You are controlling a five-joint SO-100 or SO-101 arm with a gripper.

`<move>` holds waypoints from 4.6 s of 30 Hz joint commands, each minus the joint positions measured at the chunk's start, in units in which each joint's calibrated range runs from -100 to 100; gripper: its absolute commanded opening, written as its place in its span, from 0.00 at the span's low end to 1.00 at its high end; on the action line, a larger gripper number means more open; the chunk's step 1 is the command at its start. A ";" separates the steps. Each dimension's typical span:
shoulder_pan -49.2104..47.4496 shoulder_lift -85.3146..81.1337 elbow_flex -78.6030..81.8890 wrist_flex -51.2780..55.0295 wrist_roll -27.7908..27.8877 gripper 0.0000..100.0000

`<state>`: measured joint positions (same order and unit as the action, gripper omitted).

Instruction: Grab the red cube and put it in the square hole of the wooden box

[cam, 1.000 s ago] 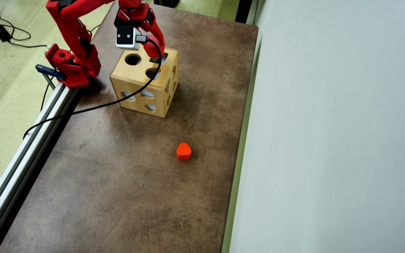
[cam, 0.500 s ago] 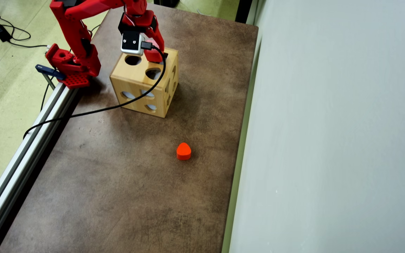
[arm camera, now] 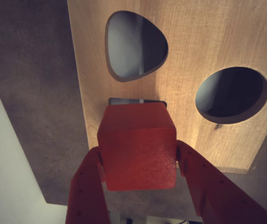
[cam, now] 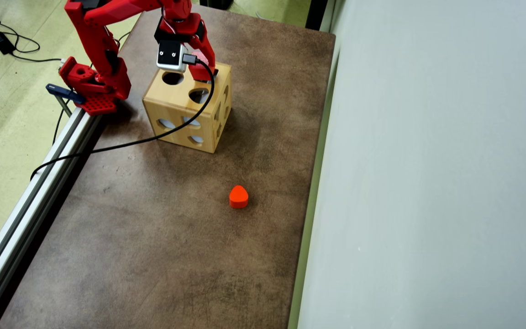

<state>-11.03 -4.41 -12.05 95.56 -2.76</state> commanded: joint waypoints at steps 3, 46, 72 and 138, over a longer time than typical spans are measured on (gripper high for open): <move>-0.34 -0.05 -0.29 -0.47 -1.37 0.10; 2.34 2.84 0.34 -0.14 -1.37 0.10; 2.34 1.56 1.86 -0.87 -1.12 0.27; 7.09 -0.73 1.68 -6.10 -1.07 0.02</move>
<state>-3.41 -4.92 -9.07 90.48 -4.22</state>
